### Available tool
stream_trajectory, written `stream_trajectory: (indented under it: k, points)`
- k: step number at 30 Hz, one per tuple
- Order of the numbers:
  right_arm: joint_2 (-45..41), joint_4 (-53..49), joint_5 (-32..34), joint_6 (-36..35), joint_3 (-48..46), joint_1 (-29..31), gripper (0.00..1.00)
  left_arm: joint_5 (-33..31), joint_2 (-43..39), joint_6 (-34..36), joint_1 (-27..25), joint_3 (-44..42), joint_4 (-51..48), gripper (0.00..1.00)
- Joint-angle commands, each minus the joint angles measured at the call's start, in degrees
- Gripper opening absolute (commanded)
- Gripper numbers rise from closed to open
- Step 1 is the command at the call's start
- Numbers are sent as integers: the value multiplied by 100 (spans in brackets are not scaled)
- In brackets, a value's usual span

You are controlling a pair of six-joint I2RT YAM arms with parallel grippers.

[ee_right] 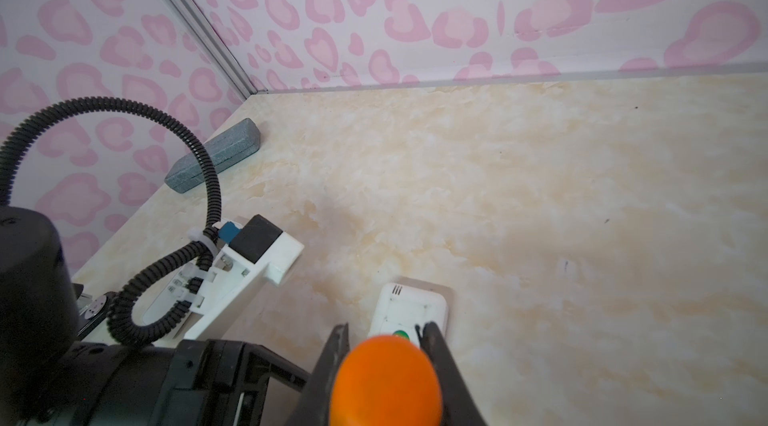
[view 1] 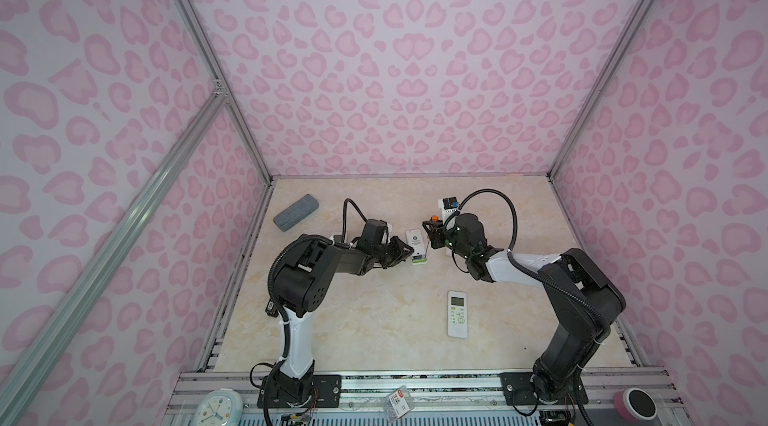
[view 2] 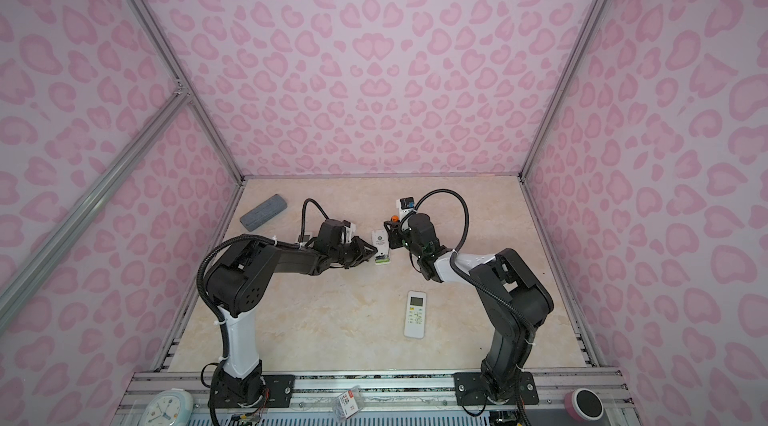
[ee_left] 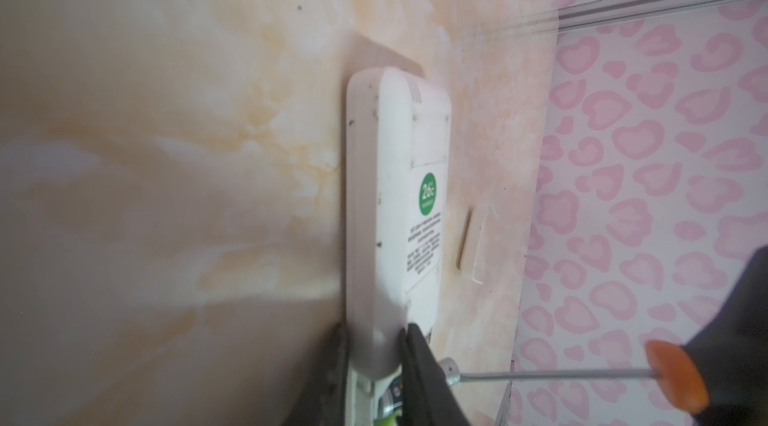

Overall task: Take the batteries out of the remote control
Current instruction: 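Pry the black battery out with the screwdriver tip held by the right gripper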

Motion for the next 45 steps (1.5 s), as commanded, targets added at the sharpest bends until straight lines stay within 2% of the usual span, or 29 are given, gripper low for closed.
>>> stream_trajectory:
  k: [1,25,31,37,45]
  points:
    - [-46,207,-81,109,-56,-12,0,-117,-30,30,-9,-38,-703,24]
    - [-627,-583,10,-178,-265,206,0,-11,-344,299,184,149,-845,25]
    - [-421,-1084,42,-540,214,113,0,-137,-700,349,175,-142,-865,24]
    - [-30,-1232,-160,-683,718,-62,0,-219,-1007,281,-122,-464,-883,19]
    - [309,-1261,-389,-702,995,-95,0,-227,-802,25,-595,-466,-753,14]
